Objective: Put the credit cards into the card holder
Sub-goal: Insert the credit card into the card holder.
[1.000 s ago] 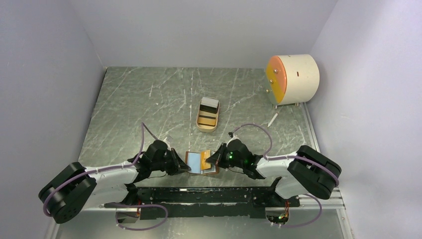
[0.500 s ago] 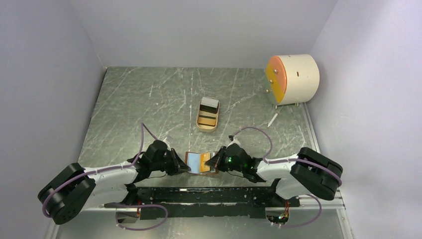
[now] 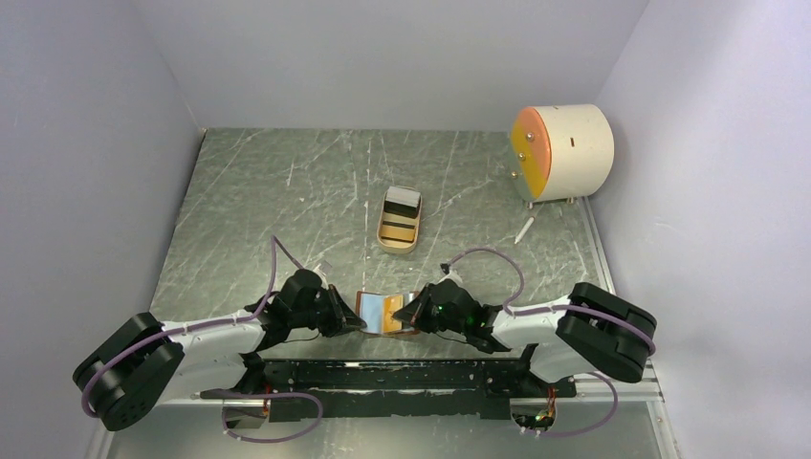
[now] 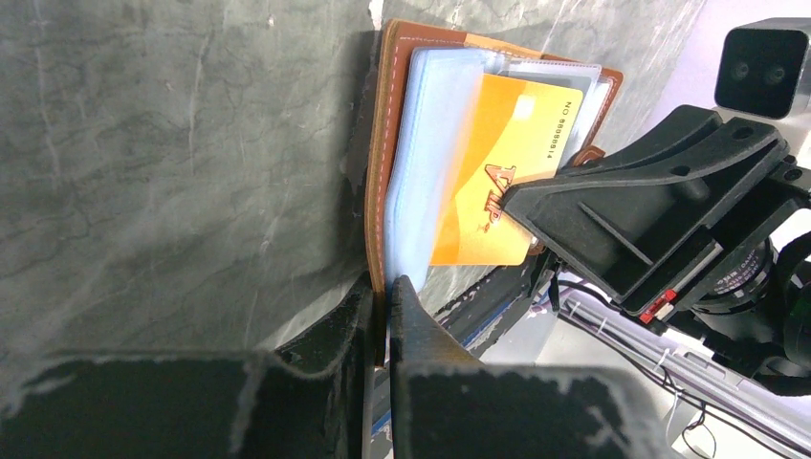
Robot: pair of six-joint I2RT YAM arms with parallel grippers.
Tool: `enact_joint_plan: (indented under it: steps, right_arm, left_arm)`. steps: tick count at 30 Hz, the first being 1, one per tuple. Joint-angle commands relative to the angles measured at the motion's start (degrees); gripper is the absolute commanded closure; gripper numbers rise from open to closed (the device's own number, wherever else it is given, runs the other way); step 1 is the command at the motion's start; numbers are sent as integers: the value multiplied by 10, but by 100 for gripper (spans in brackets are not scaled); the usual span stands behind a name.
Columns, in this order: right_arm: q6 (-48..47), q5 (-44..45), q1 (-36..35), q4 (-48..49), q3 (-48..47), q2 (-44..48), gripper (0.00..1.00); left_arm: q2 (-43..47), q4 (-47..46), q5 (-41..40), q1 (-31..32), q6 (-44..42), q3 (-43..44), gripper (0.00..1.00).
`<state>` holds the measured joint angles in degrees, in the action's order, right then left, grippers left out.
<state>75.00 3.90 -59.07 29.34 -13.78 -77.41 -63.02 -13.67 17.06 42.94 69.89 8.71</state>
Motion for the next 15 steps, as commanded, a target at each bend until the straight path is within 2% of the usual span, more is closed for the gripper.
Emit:
enact_joint_plan:
  steps: [1,5,10,13,15]
  right_arm:
    - [19,15,-6,9,12,-18,100]
    - [22,9,-6,58,23,-25,100]
    - [16,10,-6,60,22,-28,90]
    - [17,10,-3,87,33,-32,91]
    - [15,-4,3,117,40,-40,96]
  left_arm:
    - [-3,6,4,-2,-7,10,91]
    - [-2,14,2,-2,-10,13,91]
    - [1,18,1,-2,-11,15,91]
    - [-9,12,1,-2,-12,17,91]
    - [-17,2,4,-2,-10,15,91]
